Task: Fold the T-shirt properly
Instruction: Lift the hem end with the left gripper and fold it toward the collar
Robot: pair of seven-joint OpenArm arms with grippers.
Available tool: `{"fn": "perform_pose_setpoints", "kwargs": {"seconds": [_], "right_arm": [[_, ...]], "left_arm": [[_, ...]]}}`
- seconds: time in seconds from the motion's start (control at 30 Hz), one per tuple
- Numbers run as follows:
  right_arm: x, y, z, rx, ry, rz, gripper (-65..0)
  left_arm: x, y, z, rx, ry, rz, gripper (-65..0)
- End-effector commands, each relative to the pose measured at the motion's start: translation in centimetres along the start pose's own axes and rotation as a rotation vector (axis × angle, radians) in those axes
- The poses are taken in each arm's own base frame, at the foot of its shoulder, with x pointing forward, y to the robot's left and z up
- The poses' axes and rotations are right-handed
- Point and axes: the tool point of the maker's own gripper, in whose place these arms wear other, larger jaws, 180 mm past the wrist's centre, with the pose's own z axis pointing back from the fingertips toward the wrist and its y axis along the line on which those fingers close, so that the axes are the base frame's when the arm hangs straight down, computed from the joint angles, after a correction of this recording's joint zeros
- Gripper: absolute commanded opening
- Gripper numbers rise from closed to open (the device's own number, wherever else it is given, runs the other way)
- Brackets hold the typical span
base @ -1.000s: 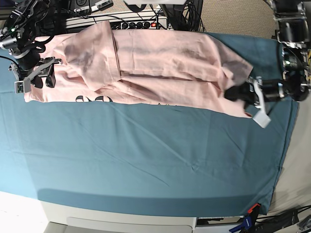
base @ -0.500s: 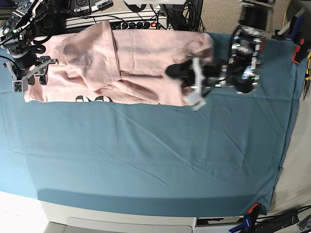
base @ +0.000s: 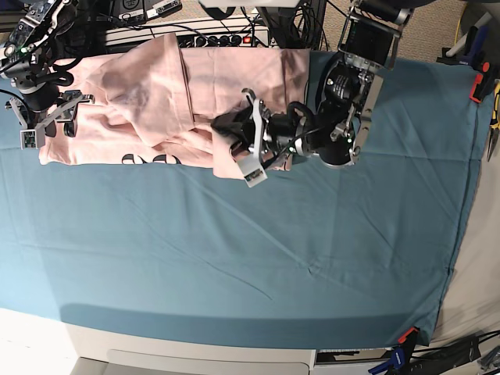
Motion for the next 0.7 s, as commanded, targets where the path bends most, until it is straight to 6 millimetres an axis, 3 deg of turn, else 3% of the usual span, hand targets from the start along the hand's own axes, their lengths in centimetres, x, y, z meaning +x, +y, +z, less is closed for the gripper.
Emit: {"fn": "perform_pose_setpoints", "kwargs": {"seconds": [0.0,0.43,0.67], "right_arm": [[1.3,-0.3,0.4,-0.009,-0.046,0.016,-38.5],[1.4,-0.3,0.4,-0.008,-0.050,0.016,-38.5],[1.4,-0.3,0.4,-0.008,-0.050,0.016,-38.5]], "left_arm": [[1.9,-0.4,0.1,-0.018,-0.056,-0.027,-65.0],[1.7,-0.6,-0.1,-0.024,-0.064,-0.017,-65.0],[2.7,-1.3,-0.7,-0.044,-0.092,-0.018,-65.0]]}}
